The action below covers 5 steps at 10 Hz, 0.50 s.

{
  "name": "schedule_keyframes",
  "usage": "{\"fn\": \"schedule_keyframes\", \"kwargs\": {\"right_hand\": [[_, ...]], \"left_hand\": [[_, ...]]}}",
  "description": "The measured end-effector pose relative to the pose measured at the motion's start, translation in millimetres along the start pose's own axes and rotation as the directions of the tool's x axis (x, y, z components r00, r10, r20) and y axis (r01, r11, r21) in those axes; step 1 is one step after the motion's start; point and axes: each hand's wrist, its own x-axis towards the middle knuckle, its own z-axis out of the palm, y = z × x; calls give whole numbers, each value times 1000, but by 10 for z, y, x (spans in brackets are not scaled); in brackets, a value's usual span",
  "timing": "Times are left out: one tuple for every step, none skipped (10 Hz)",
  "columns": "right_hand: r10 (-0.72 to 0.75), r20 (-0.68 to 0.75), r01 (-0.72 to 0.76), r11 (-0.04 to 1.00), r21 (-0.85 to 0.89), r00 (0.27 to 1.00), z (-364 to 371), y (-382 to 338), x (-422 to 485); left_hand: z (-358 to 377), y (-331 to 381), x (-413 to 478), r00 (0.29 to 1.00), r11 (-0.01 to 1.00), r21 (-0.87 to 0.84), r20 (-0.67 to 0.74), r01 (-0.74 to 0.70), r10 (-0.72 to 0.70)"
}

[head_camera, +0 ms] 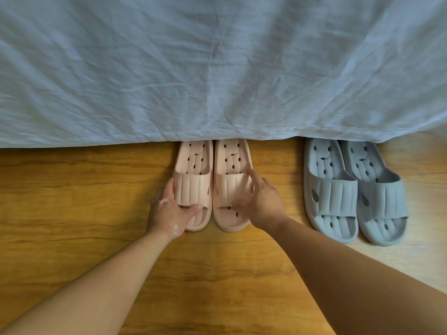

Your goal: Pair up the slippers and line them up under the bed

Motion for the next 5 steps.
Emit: {"fn": "schedule_keyframes", "kwargs": {"right_hand": [[-4,17,4,1000,-3,1000,1,-6,8],[-4,30,4,1000,-18,1000,2,-16,10],[-8,31,9,1000,-23,999,-13,-20,17],[-18,50,19,1000,-21,999,-12,-24,-16],[-10,72,14,999,-43,997,-130,-60,-74]], "left_hand": [[-10,-2,20,1000,1000,3,16,2,-2],[13,-16,16,1000,1000,11,22,5,-5],[8,-13,18,1000,1000,15,20,14,-14],[21,-21,-4,999,999,35,44,15,-17],[-95,10,7,995,998,55,97,19,-24]]}}
